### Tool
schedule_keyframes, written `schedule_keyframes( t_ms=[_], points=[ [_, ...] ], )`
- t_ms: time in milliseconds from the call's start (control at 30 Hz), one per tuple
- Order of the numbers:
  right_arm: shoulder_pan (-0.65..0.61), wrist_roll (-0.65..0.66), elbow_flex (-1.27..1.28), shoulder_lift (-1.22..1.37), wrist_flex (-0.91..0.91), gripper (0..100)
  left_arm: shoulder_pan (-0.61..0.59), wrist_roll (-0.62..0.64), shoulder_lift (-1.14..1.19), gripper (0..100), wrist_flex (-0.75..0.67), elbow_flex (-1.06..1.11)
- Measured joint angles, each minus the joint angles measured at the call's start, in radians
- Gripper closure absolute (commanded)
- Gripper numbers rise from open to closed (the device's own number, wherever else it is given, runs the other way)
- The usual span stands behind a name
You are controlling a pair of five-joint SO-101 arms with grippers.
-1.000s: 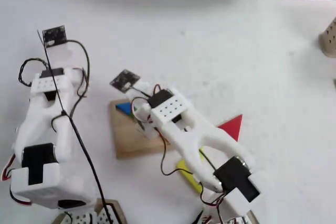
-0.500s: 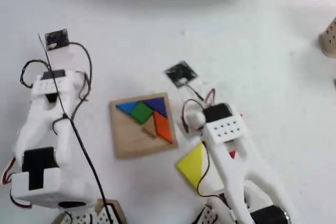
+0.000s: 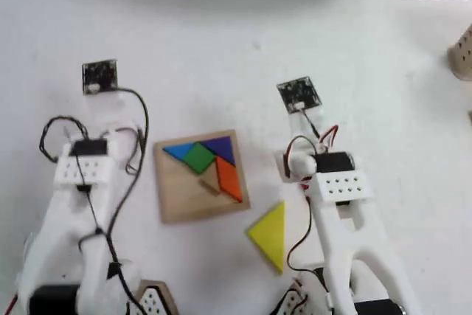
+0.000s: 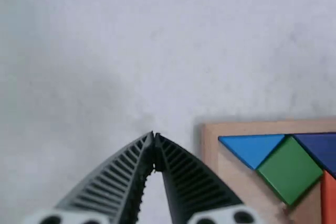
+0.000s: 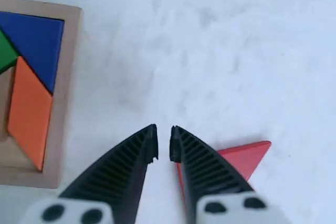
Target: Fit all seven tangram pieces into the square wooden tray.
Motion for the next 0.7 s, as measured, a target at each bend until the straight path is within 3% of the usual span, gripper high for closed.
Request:
schedule_keyframes(
  t_ms=[133,300,367,700],
  points=[
    [0.023,-0.003,0.003,0.000,0.000,95.7,0.138,-0.126,-0.232,98,0.008,0.167],
    [0.066,-0.003,0.003,0.000,0.000,95.7,0.393,-0.155,-0.388,98,0.259,0.196],
    [0.066,-0.003,0.003,0.000,-0.008,95.7,0.439,-0.153,-0.388,98,0.281,0.203],
    [0.064,-0.005,0.003,0.000,-0.028,95.6,0.617,-0.098,0.057,98,0.242,0.091]
  ],
)
